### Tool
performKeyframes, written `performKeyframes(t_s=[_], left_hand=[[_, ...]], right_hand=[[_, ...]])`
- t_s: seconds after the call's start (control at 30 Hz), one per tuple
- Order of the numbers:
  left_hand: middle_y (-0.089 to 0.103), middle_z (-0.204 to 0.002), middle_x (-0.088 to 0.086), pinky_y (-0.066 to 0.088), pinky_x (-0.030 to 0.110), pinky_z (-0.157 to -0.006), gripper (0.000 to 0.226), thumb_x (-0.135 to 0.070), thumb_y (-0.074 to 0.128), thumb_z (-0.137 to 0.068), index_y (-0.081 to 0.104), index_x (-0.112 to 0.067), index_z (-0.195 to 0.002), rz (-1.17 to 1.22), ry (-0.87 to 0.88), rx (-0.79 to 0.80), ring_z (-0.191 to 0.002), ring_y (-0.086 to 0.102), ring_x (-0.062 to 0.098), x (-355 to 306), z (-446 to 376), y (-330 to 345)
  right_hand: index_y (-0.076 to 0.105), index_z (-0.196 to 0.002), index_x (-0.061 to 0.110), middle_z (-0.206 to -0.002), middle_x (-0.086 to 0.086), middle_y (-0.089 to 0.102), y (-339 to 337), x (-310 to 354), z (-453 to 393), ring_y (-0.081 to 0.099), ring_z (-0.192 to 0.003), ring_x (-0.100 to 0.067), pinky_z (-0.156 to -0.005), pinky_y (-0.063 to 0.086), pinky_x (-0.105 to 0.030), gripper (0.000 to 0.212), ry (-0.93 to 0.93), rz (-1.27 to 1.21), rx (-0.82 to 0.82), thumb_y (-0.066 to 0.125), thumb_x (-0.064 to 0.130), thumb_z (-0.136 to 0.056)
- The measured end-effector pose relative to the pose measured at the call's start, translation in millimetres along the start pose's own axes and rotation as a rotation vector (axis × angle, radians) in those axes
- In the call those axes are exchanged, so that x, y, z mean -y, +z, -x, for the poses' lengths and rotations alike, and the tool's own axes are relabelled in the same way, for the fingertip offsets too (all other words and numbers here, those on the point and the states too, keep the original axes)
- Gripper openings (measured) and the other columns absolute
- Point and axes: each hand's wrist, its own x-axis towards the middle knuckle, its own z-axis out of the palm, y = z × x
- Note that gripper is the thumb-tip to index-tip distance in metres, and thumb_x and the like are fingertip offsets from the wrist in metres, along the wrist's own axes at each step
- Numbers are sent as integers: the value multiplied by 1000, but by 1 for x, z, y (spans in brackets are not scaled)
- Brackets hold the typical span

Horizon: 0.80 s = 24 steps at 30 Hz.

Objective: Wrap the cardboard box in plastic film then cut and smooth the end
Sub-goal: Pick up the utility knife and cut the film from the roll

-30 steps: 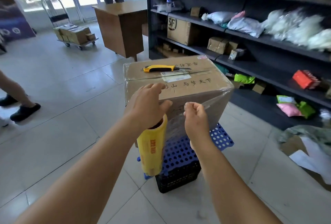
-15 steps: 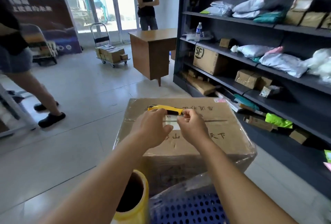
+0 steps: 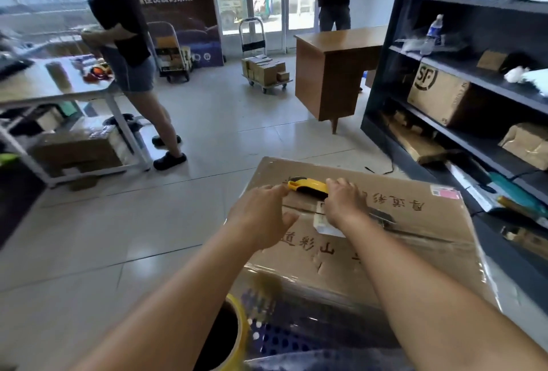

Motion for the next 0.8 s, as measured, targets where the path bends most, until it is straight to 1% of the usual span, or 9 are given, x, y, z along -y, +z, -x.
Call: performKeyframes(t_s=[0.1, 0.23, 0.33, 0.4, 0.5, 0.57, 0.6, 0.7, 0.8], left_hand=[[44, -139, -1, 39, 34, -99, 58, -42, 56, -88, 36, -23, -140, 6, 26, -36, -124, 43, 19, -3, 6, 2], [28, -150, -3, 29, 35, -108, 66, -42, 55, -89, 24, -23, -144, 21, 80, -121, -134, 31, 20, -12, 18, 1], [25, -152, 0, 26, 40, -112, 60, -38, 47, -93, 23, -22, -145, 20, 62, -165, -136, 27, 24, -19, 31, 1], [41, -142, 3, 33, 39, -105, 48, -34, 44, -95, 35, -21, -140, 16, 38, -199, -127, 37, 25, -23, 47, 1], [59, -116, 3, 39, 23, -76, 31, -26, 52, -94, 55, -19, -123, 131, 9, -256, -96, 51, 18, -31, 79, 0], [59, -104, 0, 32, 15, -62, 24, -24, 58, -91, 60, -18, -114, 228, -7, -274, -83, 48, 12, -37, 103, 1], [58, -103, -1, 32, 15, -61, 24, -24, 60, -89, 61, -18, -113, 265, -14, -282, -82, 47, 10, -40, 115, 2], [58, -107, -1, 36, 22, -72, 27, -24, 63, -87, 60, -18, -113, 306, -27, -329, -84, 47, 11, -46, 146, 8], [56, -107, -3, 36, 23, -75, 26, -24, 63, -86, 59, -18, -111, 350, -57, -377, -85, 47, 11, -51, 174, 15]], right_hand=[[49, -129, 17, -129, -5, 53, -6, -4, 7, 46, -117, -25, -99, 36, -38, 37, -104, -56, -56, 45, 9, -93], [46, -135, 18, -136, -1, 51, -28, -3, 35, 42, -126, -23, -108, 30, -37, 43, -350, -152, -143, 53, 14, -93], [47, -135, 18, -136, -1, 52, -47, -2, 69, 43, -127, -22, -110, 28, -35, 44, -503, -175, -206, 59, 15, -92], [48, -135, 18, -137, -2, 52, -57, -3, 97, 42, -129, -22, -111, 28, -34, 43, -550, -194, -233, 59, 18, -93], [51, -134, 17, -135, -2, 54, -62, -7, 135, 44, -128, -22, -109, 29, -33, 42, -590, -185, -255, 59, 20, -93], [54, -131, 17, -133, -2, 56, -61, -9, 157, 45, -126, -21, -108, 30, -31, 40, -557, -222, -263, 61, 18, -91], [55, -130, 16, -132, -3, 56, -59, -10, 167, 44, -125, -22, -108, 30, -31, 40, -525, -247, -267, 62, 18, -90], [58, -126, 14, -131, -7, 50, -52, -7, 198, 42, -123, -23, -105, 31, -32, 41, -388, -330, -342, 66, 14, -86], [54, -126, 14, -130, -8, 41, -53, 1, 229, 38, -124, -21, -105, 32, -29, 40, -161, -523, -402, 58, 6, -87]])
